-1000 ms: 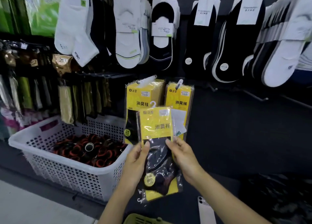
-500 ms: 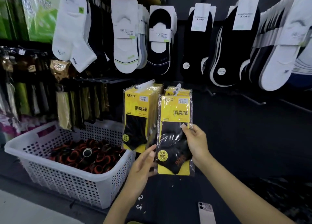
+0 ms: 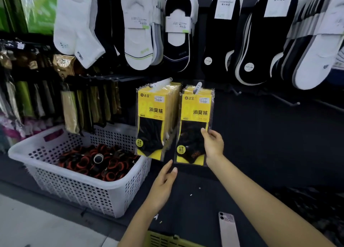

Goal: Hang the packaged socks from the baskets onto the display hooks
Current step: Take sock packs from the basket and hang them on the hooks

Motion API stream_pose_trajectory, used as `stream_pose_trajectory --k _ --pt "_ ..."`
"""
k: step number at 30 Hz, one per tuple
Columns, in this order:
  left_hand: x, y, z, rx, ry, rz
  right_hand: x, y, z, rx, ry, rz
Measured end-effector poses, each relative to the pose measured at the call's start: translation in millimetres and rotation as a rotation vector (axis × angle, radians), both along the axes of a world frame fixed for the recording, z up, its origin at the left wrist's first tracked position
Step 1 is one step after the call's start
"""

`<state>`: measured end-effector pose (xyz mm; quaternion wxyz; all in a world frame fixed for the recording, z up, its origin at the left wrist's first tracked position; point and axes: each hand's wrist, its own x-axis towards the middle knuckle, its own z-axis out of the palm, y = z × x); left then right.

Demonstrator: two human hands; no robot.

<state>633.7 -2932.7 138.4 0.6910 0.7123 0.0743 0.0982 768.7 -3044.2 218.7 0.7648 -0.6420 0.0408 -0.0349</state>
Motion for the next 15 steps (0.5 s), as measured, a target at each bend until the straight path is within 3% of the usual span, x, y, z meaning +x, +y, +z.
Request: stream_pose_trajectory --k 5,10,15 --pt "-1 1 -25 0.096 0.064 -0.026 -33 -47 -49 -0.094 0.042 0.112" --pt "-18 -9 -81 0.317 0.268 -0.135 -92 -103 -138 -0.339 0.183 0.231" --pt "-49 -39 -142 0.283 0.441 -0.134 -155 -156 -240 -0.593 0.399 0.273"
